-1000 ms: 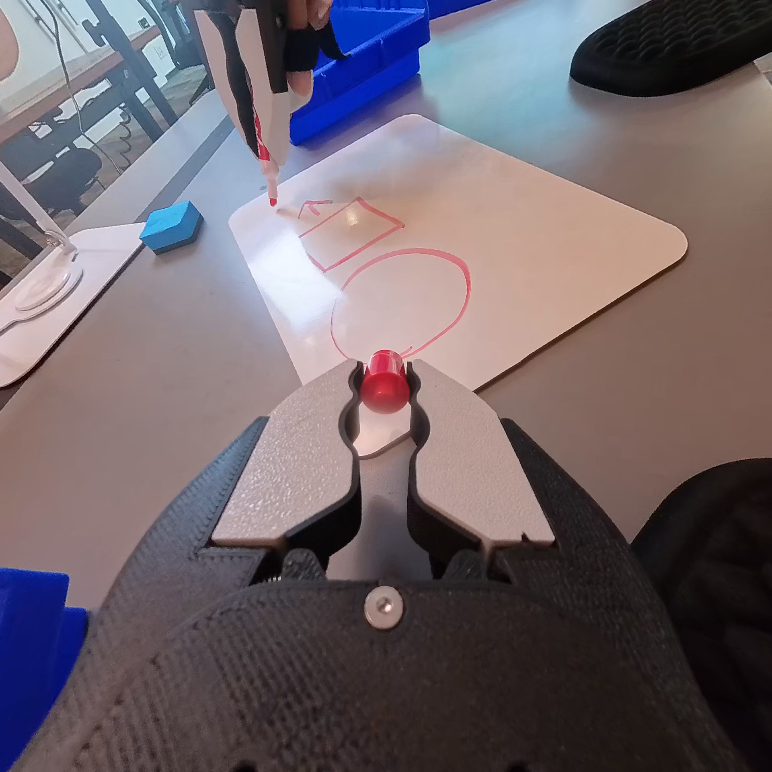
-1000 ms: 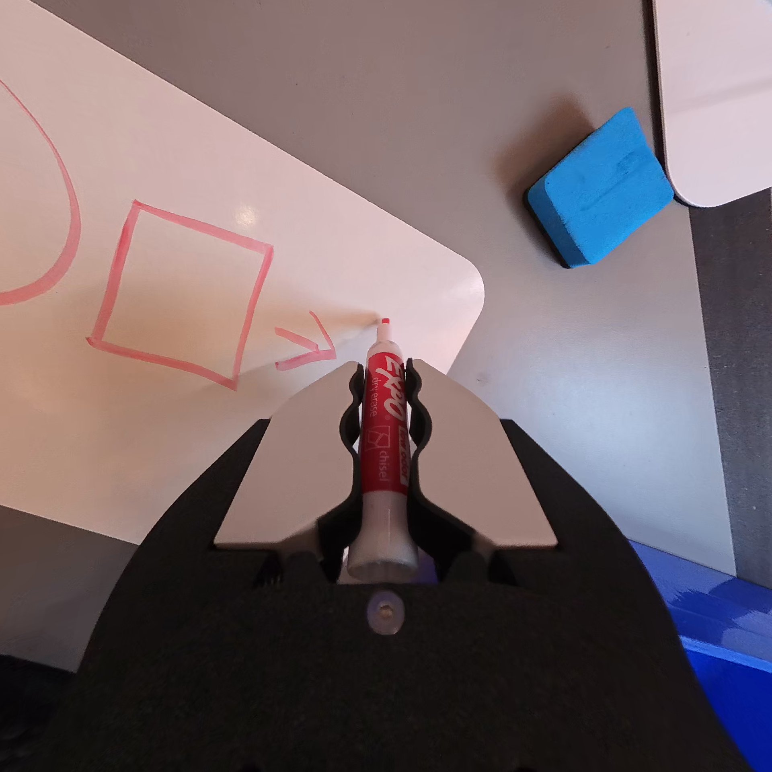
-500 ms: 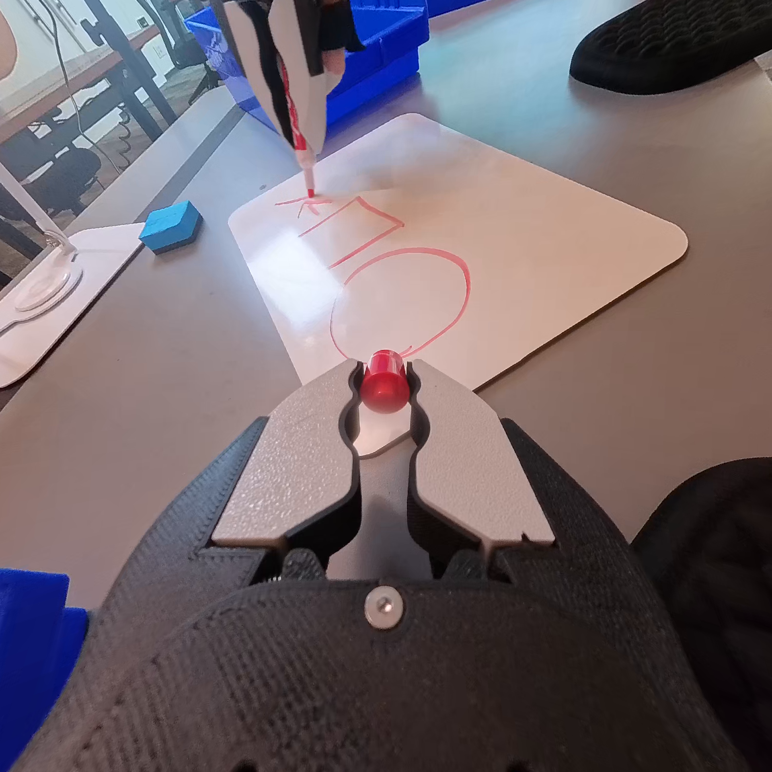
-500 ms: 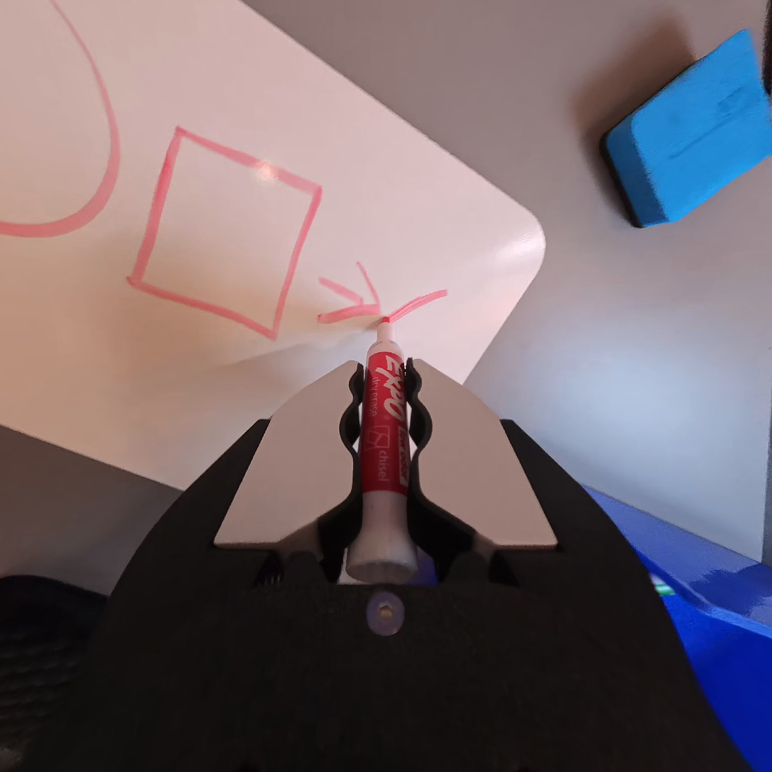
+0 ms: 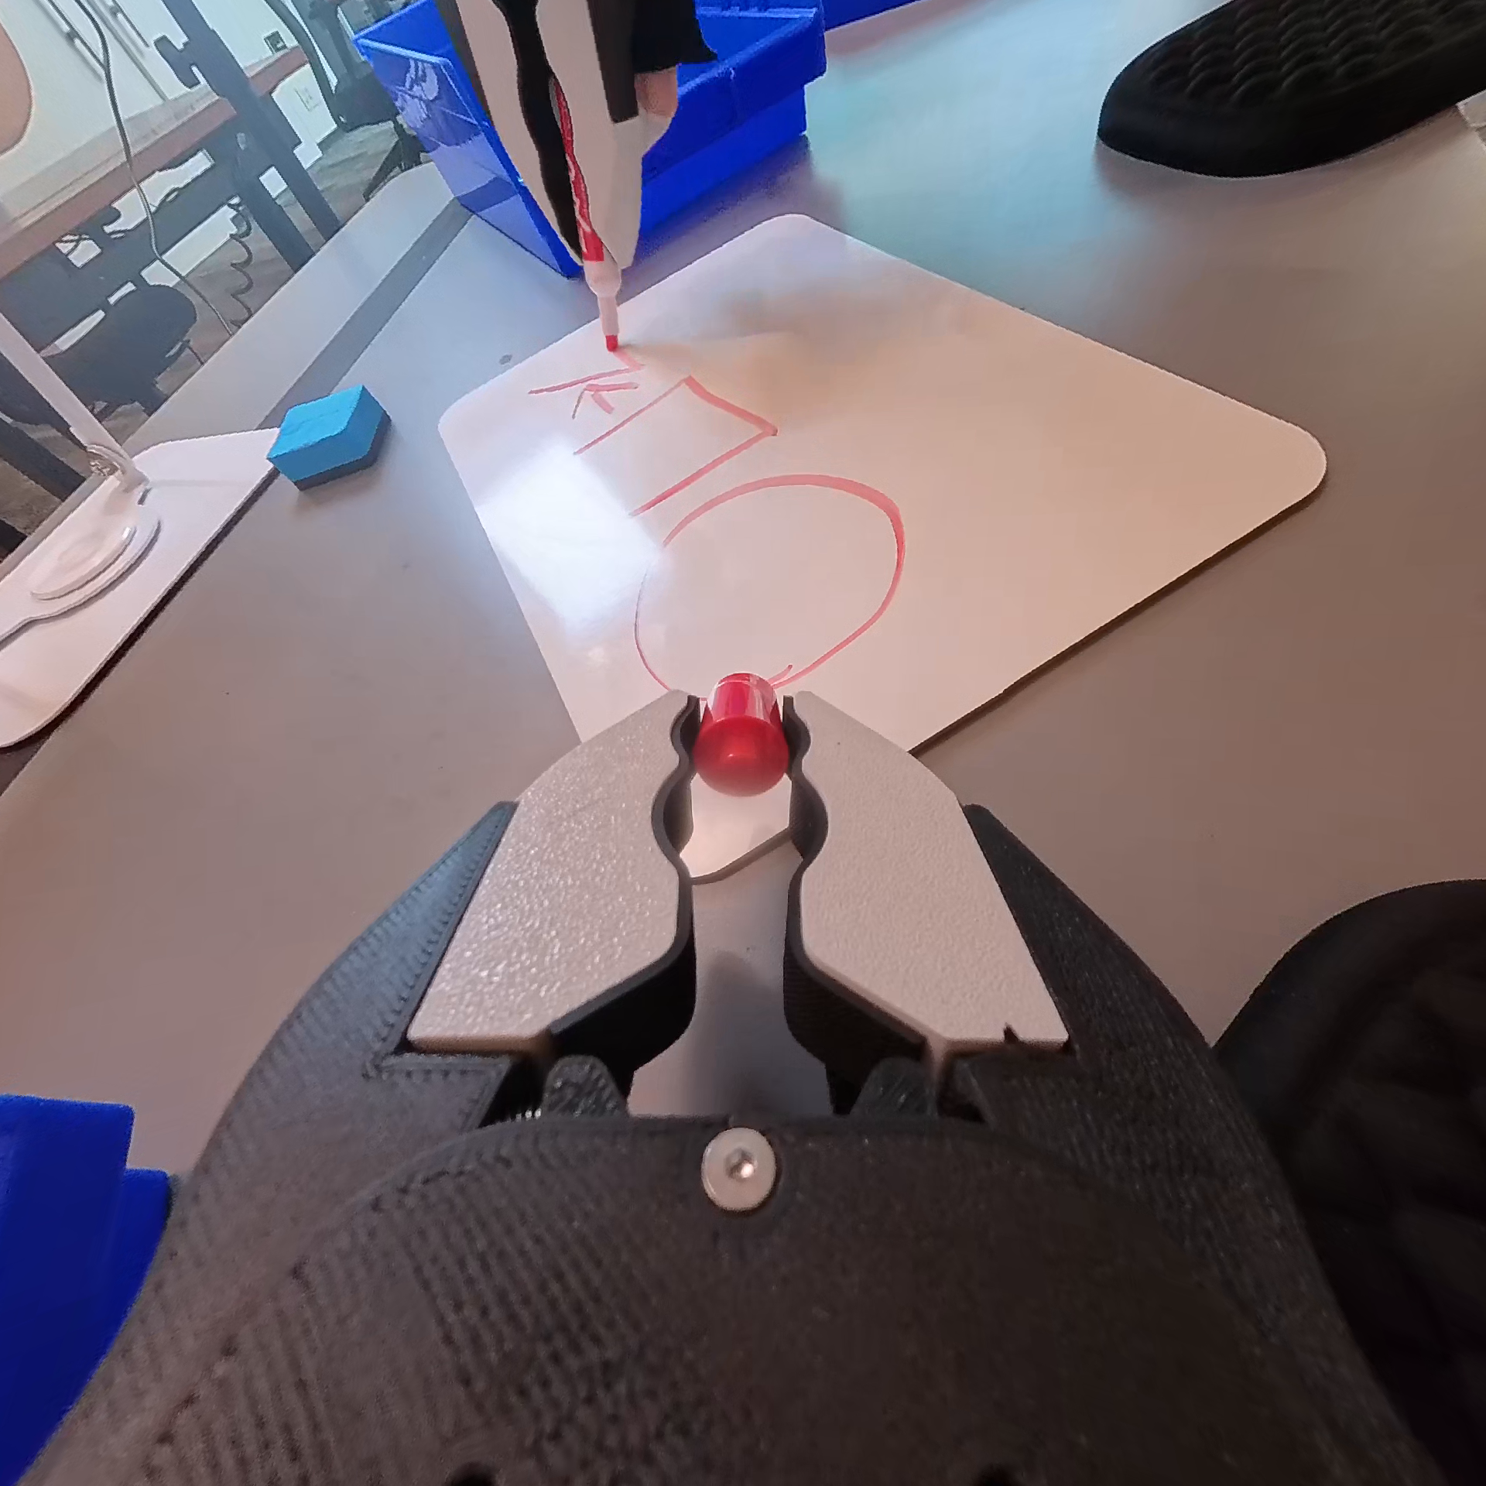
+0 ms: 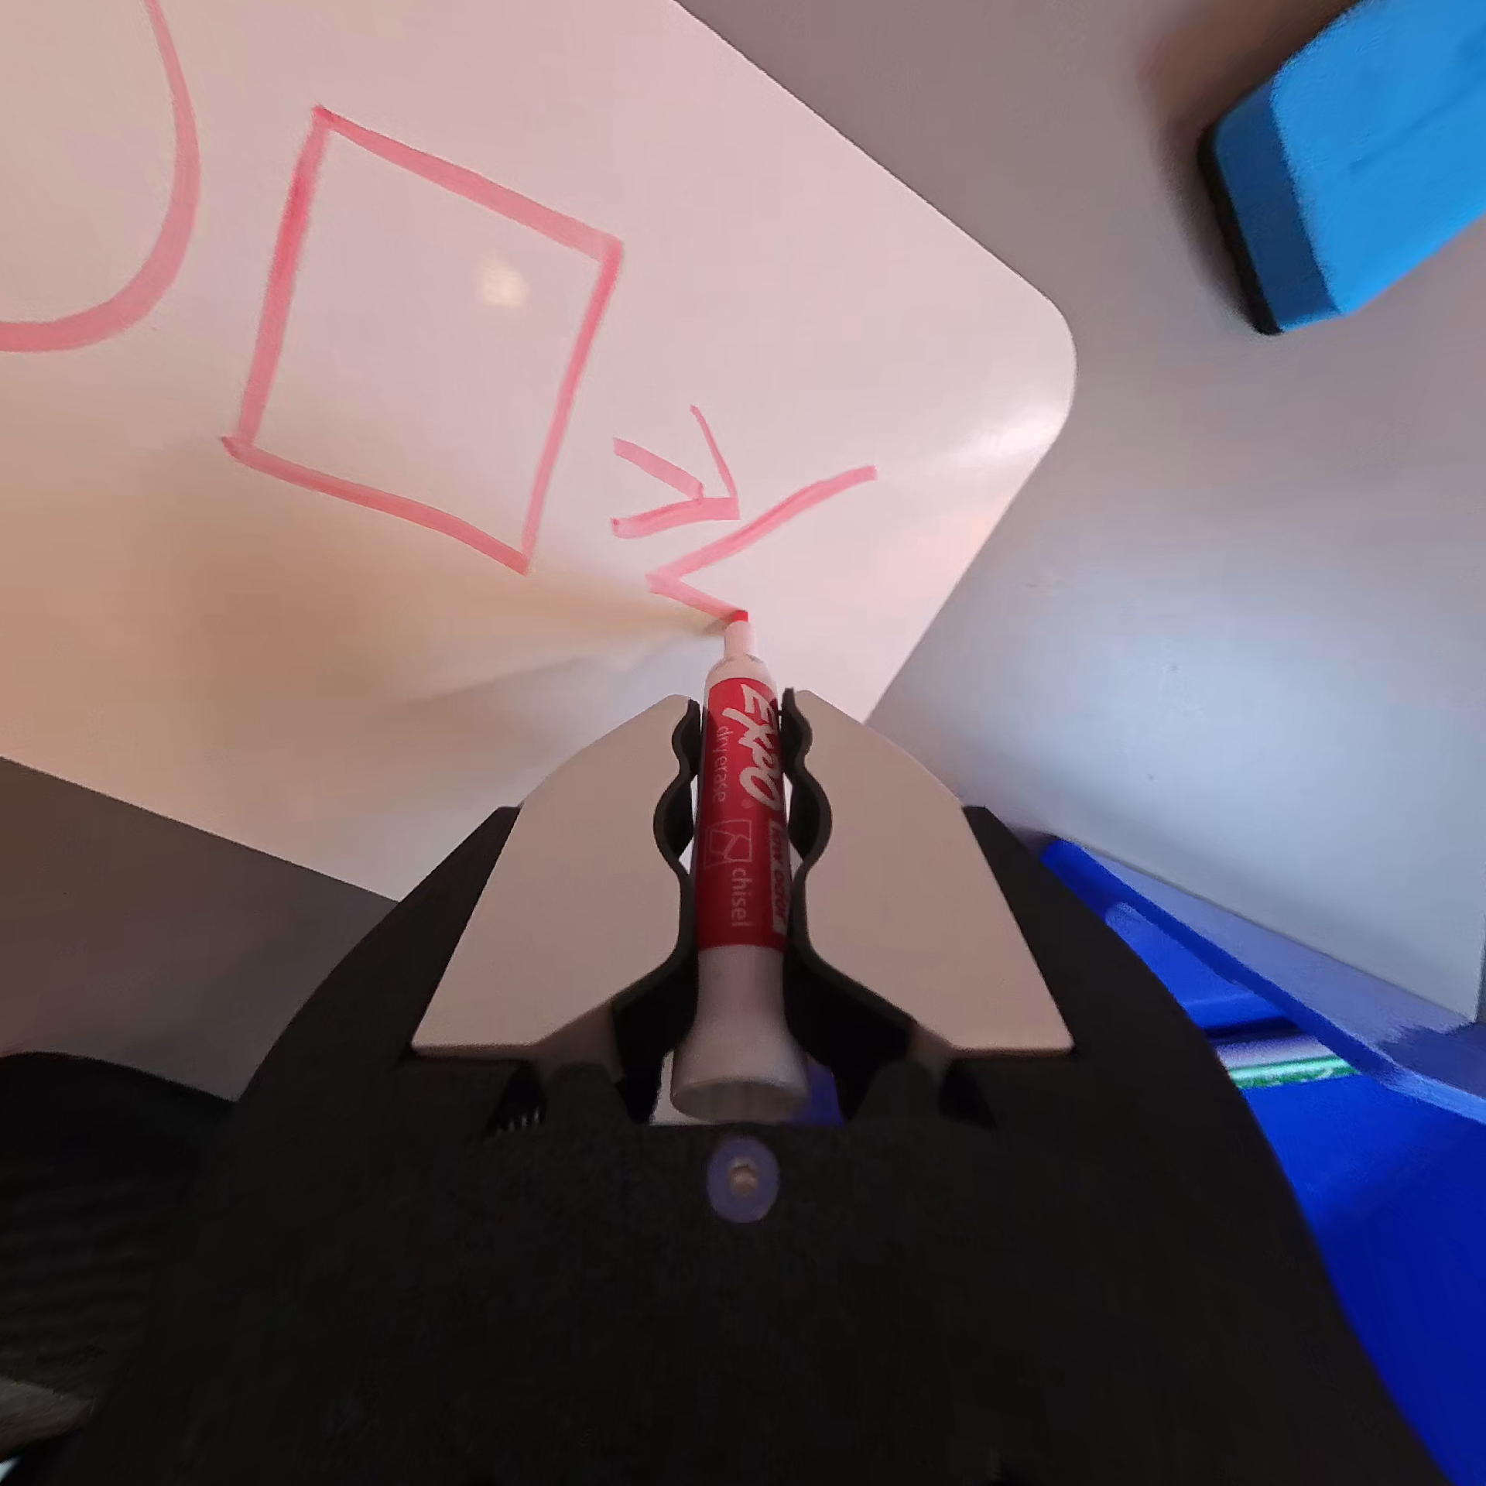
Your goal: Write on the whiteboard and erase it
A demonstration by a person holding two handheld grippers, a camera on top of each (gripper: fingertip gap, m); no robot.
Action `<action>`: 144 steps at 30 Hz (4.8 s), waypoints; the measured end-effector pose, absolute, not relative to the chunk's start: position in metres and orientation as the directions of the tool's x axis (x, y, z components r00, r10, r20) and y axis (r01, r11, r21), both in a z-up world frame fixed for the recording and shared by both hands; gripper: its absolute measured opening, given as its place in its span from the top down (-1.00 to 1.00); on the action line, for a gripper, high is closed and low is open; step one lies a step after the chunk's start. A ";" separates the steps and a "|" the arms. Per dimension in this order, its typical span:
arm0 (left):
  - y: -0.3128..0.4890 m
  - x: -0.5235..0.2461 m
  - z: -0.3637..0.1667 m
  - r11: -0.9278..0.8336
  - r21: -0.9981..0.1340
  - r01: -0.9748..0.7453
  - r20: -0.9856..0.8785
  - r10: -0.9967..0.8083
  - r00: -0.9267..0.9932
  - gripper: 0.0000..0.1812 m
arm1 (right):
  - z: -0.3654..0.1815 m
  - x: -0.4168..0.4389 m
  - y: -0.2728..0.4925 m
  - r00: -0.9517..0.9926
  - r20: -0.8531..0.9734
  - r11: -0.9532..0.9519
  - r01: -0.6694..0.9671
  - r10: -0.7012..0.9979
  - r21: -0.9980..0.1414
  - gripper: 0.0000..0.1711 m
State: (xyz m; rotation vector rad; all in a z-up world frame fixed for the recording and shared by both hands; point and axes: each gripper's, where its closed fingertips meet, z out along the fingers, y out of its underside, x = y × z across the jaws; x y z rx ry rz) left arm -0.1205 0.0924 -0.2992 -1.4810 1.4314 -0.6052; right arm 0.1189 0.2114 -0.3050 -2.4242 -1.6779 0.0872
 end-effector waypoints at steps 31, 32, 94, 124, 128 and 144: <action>0.090 -0.119 -0.295 0.150 -0.878 -0.455 -0.260 -0.947 0.189 0.78 | -0.264 0.074 0.225 0.377 0.101 -0.289 0.833 0.921 -0.473 0.78; 0.090 -0.119 -0.295 0.148 -0.878 -0.455 -0.258 -0.947 0.189 0.78 | -0.261 0.073 0.216 0.372 0.098 -0.279 0.822 0.923 -0.497 0.78; 0.000 -0.095 -0.218 0.498 -0.861 -0.100 -0.501 -0.865 0.003 0.78 | -0.217 -0.099 -0.002 -0.279 -0.646 -0.668 0.020 0.711 -0.744 0.77; 0.028 -0.097 -0.221 0.254 -0.960 -0.116 -0.263 -0.962 0.074 0.78 | -0.226 -0.086 0.029 -0.042 -0.485 -0.479 0.106 0.873 -0.872 0.64; 0.037 -0.100 -0.231 0.203 -0.962 -0.183 -0.221 -0.972 0.083 0.78 | -0.233 -0.070 0.050 0.118 -0.031 -0.069 0.336 0.993 -0.939 0.42; 0.058 -0.100 -0.235 0.068 -0.987 -0.145 -0.097 -0.974 0.205 0.69 | -0.250 -0.063 0.066 0.134 0.318 0.173 0.614 0.939 -0.770 0.79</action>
